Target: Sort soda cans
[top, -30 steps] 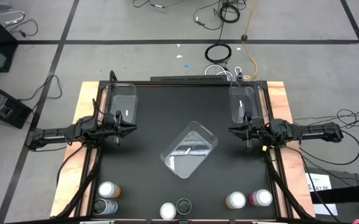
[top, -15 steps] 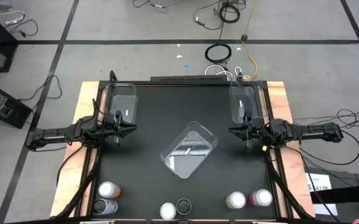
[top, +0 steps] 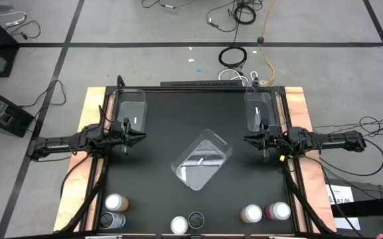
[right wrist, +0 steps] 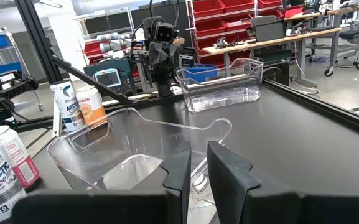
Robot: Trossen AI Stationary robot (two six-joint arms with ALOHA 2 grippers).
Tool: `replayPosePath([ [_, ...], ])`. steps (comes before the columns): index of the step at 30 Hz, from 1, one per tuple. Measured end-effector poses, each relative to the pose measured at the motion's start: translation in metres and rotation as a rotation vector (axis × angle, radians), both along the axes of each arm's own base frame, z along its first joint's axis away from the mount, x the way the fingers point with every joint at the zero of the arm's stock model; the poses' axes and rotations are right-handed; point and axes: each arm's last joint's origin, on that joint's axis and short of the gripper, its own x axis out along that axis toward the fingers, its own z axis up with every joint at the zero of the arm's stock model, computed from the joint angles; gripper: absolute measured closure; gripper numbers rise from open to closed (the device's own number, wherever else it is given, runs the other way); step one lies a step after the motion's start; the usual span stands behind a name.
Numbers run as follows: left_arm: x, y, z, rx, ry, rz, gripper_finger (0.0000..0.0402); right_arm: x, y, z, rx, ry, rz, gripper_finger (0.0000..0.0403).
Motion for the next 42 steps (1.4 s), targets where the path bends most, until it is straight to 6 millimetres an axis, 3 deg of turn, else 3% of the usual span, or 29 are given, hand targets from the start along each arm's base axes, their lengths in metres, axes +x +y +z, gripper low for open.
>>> replayPosePath([
  [34, 0.0000, 0.0000, 0.0000, 0.000, 0.000, 0.000, 0.0338, 0.0002, -0.0013, 0.0012, 0.006, -0.017, -0.044, 0.0355],
  [38, 0.0000, 0.0000, -0.0001, 0.000, 0.001, 0.000, 0.0338, -0.0005, -0.0045, 0.0061, 0.092, -0.081, -0.155, 0.0355],
  [42, 0.0000, 0.0000, 0.0000, 0.000, 0.000, 0.000, 0.0338, -0.0006, -0.0045, 0.0069, 0.219, -0.113, -0.153, 0.0355],
])
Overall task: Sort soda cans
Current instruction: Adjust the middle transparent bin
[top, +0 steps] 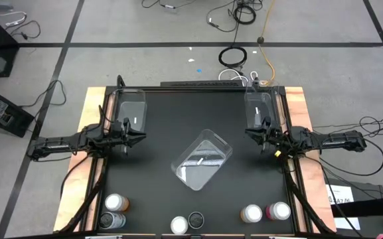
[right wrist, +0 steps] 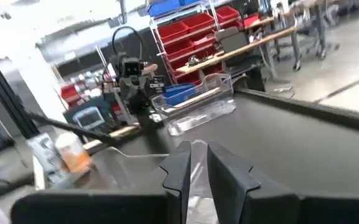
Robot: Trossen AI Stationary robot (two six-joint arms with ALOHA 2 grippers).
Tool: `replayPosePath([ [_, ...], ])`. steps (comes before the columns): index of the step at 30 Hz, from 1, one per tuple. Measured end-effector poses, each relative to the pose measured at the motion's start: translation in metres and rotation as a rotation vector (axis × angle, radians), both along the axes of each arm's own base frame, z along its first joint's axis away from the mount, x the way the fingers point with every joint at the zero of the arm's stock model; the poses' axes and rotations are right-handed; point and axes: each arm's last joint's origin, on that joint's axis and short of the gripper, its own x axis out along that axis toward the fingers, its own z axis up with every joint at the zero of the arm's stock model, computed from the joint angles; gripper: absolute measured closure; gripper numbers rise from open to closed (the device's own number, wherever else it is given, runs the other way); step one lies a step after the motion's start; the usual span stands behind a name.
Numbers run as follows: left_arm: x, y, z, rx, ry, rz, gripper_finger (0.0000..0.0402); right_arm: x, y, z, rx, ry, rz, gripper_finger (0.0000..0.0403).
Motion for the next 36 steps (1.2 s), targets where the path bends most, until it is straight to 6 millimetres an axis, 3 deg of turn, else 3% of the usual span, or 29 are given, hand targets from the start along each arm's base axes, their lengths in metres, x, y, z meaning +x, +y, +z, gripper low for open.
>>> replayPosePath([
  [5, 0.000, 0.000, 0.000, 0.000, 0.000, 0.000, 0.0338, -0.001, 0.000, 0.006, 0.071, -0.079, 0.005, 0.0355],
  [10, 0.000, 0.000, 0.000, 0.000, 0.000, 0.000, 0.0338, 0.001, -0.001, 0.010, -0.031, -0.076, -0.040, 0.0355],
  [14, 0.000, 0.000, 0.000, 0.000, 0.000, 0.000, 0.0338, 0.006, -0.002, 0.028, -0.051, -0.039, -0.083, 0.0360],
  [19, 0.000, 0.000, 0.000, 0.000, 0.000, 0.000, 0.0338, 0.028, -0.005, 0.066, -0.182, 0.107, -0.249, 0.0377],
  [23, 0.000, 0.000, 0.000, 0.000, 0.000, 0.000, 0.0338, 0.056, -0.010, 0.087, -0.243, 0.382, -0.397, 0.0393],
  [29, 0.000, 0.000, 0.000, 0.000, 0.000, 0.000, 0.0338, 0.094, -0.025, 0.105, -0.031, 0.643, -0.568, 0.0394],
  [36, 0.000, 0.000, 0.000, 0.000, 0.000, 0.000, 0.0338, 0.104, -0.047, 0.124, 0.211, 0.805, -0.707, 0.0354],
])
